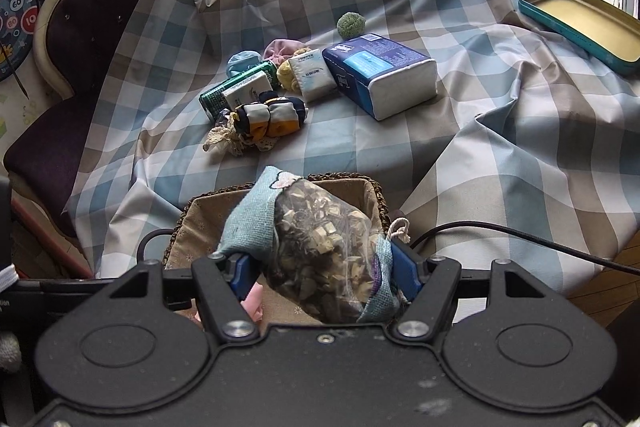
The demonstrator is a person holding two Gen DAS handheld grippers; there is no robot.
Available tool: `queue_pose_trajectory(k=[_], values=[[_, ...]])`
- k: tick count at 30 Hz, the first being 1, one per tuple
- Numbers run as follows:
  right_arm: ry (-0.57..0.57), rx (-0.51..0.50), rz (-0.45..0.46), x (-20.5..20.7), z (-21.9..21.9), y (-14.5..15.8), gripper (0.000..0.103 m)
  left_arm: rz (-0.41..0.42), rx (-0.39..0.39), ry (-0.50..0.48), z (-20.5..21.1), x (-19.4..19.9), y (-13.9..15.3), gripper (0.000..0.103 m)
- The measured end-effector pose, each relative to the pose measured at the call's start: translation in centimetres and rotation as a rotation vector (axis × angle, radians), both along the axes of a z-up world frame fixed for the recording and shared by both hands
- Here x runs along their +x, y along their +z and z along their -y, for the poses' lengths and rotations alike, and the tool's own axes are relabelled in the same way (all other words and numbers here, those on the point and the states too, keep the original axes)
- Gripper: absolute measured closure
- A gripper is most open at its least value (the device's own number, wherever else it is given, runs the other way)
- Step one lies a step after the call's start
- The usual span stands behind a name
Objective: Organize soft objects
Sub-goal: 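Carry pink bundle and mesh bag to the basket and release the pink bundle, then lower the mesh bag into the basket and open the right tool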
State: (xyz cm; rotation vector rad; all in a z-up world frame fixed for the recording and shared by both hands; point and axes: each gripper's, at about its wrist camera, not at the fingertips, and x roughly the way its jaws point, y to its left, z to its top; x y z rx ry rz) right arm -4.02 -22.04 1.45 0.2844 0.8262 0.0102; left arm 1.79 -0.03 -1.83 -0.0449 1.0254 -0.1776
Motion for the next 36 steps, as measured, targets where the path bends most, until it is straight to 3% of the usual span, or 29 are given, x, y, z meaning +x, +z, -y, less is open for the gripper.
queue_pose_trajectory(k=[9,36], values=[[0.031,0.005,0.003,-0.01,-0.30,-0.05,0.031,0.012,0.009,0.018,-0.24,-0.10,0.09,0.027],[0.036,0.006,0.019,-0.46,-0.27,0.10,0.030,0.026,0.024,0.022,-0.19,-0.38,0.15,0.026]])
